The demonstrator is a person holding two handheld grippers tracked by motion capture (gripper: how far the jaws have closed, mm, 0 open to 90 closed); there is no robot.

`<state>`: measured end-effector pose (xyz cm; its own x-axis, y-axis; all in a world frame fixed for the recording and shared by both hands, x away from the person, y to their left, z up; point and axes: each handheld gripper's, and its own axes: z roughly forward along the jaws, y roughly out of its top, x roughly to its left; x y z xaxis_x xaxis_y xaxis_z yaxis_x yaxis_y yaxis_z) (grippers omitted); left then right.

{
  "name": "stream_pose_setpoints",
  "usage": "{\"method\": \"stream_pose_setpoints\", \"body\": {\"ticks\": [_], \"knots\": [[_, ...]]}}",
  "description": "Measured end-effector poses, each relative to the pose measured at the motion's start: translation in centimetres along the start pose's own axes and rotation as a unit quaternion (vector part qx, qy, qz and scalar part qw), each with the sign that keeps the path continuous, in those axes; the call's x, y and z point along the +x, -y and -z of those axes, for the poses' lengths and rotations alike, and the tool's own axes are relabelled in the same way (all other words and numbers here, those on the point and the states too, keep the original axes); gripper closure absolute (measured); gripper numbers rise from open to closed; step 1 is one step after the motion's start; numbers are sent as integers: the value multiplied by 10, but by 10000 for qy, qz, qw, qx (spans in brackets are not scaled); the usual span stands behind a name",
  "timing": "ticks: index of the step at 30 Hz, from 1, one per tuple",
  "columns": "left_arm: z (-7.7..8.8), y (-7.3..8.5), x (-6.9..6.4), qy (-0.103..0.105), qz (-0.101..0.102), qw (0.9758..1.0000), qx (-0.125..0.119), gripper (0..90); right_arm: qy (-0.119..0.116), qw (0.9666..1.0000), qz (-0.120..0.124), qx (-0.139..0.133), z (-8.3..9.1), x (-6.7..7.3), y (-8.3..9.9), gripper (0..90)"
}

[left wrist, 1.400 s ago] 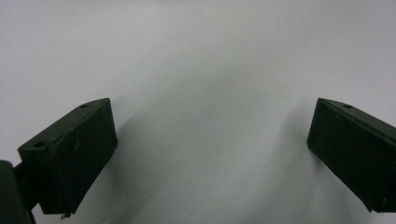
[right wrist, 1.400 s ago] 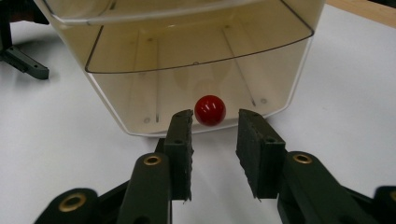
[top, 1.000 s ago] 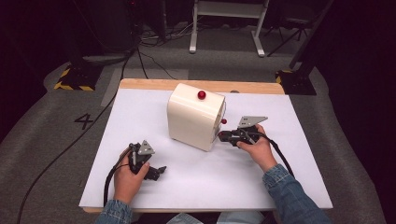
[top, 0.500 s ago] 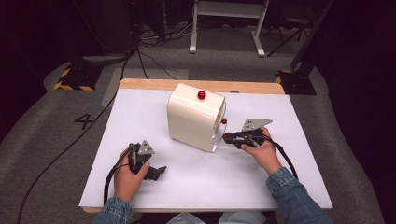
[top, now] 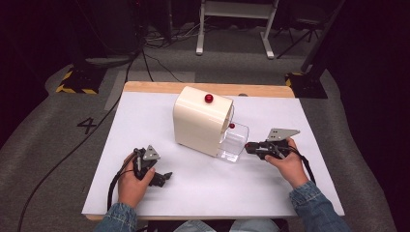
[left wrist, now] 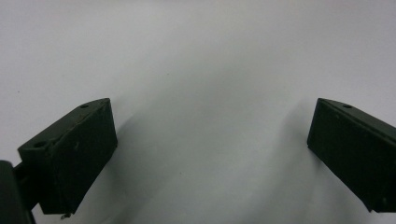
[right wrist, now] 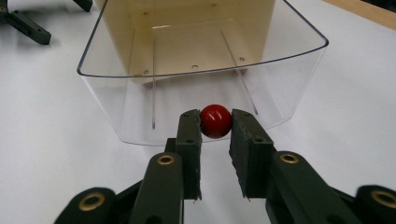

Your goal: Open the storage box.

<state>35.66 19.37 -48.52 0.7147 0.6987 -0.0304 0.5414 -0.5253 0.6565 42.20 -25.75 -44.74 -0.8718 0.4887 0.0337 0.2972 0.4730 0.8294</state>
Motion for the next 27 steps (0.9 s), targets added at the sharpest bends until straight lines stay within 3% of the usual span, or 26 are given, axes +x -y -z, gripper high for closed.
{"method": "stream_pose_setpoints", "body": {"ticks": [9,11,13,17,27], "knots": [[0,0,0,20,-3,10000,4,15,32,10000,-52,37,13,0,10,744],[0,0,0,21,-4,10000,10,15,2,10000,-81,-36,17,-1,12,841],[0,0,0,21,-5,10000,19,13,0,9999,-116,-64,19,-3,13,816],[0,0,0,22,-7,10000,20,12,146,9998,-2,137,18,0,16,797],[0,-1,1,26,-5,10000,19,12,300,9995,-72,-71,32,0,12,720]]}}
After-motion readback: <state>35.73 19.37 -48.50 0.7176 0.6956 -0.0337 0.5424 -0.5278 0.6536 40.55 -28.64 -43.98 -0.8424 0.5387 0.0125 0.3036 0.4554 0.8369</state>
